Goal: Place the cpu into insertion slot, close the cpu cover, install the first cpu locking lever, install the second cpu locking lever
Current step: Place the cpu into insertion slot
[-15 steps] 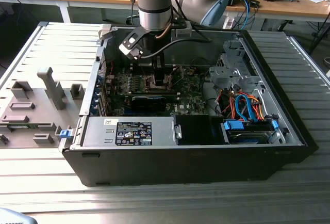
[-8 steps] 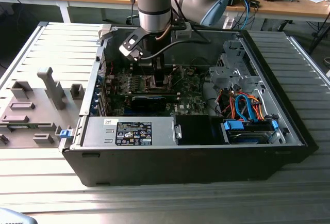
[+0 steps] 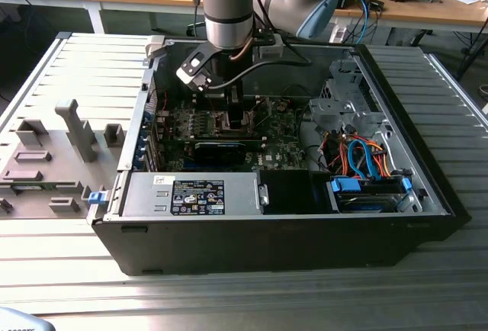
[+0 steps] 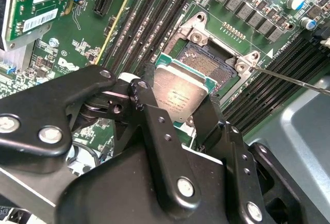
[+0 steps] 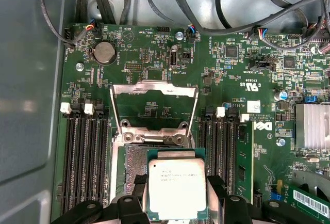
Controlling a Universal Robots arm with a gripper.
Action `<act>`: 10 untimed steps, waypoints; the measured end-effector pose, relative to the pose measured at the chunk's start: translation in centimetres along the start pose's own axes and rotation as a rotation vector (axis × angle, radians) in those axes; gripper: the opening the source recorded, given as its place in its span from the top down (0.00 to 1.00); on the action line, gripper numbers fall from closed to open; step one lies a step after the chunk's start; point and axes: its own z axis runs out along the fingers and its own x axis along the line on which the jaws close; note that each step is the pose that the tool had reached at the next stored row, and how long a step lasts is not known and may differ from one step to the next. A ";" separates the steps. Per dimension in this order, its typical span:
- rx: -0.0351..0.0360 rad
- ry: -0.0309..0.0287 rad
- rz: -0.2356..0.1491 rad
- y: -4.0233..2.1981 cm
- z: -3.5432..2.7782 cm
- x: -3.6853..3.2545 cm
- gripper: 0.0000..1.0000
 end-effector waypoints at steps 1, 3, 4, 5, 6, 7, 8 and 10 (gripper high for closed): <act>0.0000 0.0000 0.000 0.00 0.01 0.00 0.45; 0.0000 0.0000 0.000 0.00 0.06 0.00 0.45; 0.0000 0.0001 0.000 -0.01 0.08 0.00 0.45; 0.0001 0.0000 0.000 -0.01 0.09 0.00 0.45; 0.0001 0.0000 0.000 -0.01 0.11 0.00 0.45; 0.0000 0.0000 0.000 -0.01 0.13 0.01 0.45; 0.0000 0.0000 0.000 -0.01 0.14 0.01 0.45; 0.0000 0.0001 0.000 -0.10 1.09 0.04 0.45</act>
